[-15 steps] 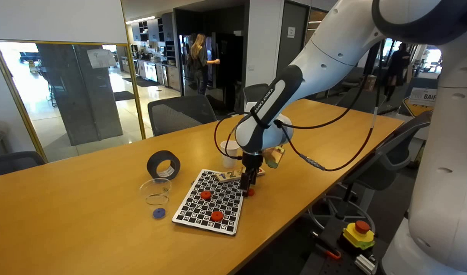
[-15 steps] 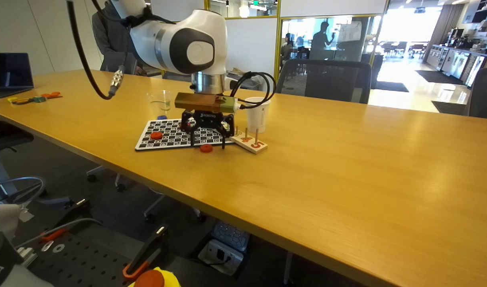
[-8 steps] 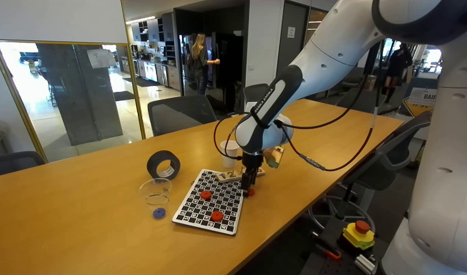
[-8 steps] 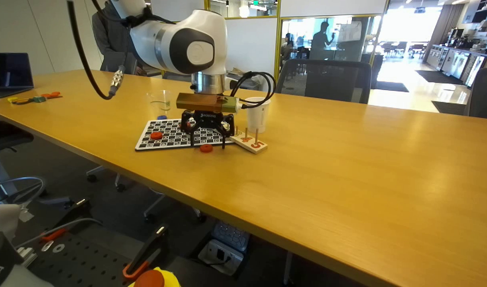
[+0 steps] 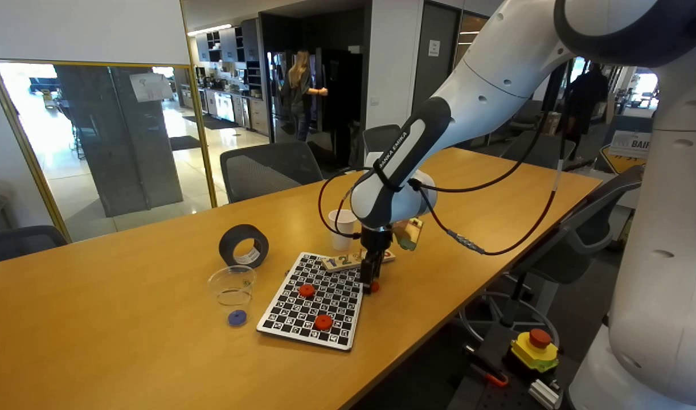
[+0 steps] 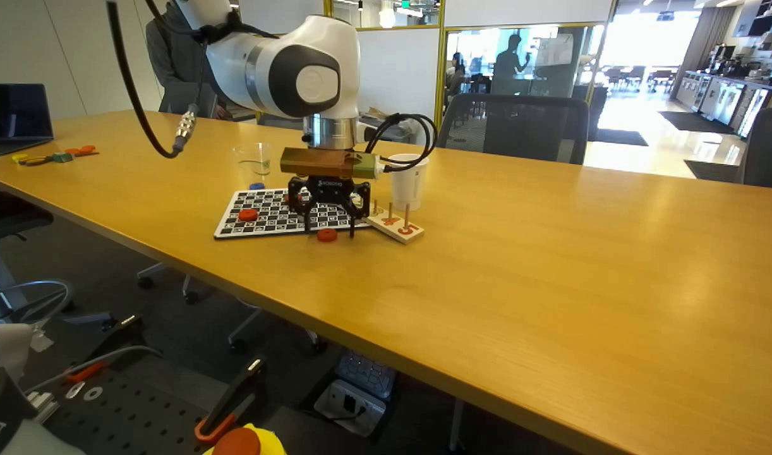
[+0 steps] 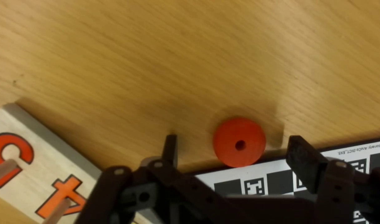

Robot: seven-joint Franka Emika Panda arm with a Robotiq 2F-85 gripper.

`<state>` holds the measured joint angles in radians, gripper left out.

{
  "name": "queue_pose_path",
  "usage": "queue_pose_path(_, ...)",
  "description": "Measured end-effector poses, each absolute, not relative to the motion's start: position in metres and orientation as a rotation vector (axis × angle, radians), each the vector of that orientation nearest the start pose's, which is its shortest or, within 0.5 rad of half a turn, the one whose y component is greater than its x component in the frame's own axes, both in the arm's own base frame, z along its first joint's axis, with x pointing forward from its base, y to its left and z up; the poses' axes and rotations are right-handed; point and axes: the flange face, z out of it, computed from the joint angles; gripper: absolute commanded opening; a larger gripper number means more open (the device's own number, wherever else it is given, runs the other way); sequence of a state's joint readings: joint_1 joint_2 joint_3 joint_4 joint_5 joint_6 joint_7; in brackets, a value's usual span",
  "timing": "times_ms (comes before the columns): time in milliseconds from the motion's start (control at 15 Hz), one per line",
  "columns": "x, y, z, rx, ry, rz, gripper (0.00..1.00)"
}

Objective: Put the blue square into the transparent cup and the orange squares into the white cup.

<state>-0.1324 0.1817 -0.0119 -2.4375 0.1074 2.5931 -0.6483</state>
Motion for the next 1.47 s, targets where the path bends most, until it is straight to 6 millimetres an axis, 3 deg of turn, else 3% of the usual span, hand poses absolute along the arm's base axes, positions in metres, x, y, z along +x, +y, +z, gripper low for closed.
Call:
queue_pose_path(333, 0.483, -0.074, 0.232, -3.022, -0.629, -0.008, 0.21)
queue_pose_path(400, 0.483, -0.074, 0.233, -3.023, -0.631, -0.010, 0.18)
queue_pose_path(733, 0.483, -0.073, 0.234, -3.033, -0.627, 0.004, 0.21)
queue_pose_path(933, 0.483, -0.069, 0.247, -3.047, -0.609, 0.009, 0.21)
queue_pose_path(1133, 0.486, -0.058, 0.282, -3.052, -0.603, -0.026, 0.21)
queue_pose_path(1467, 0.499, -0.048, 0.350, -3.094, -0.542, -0.240, 0.21)
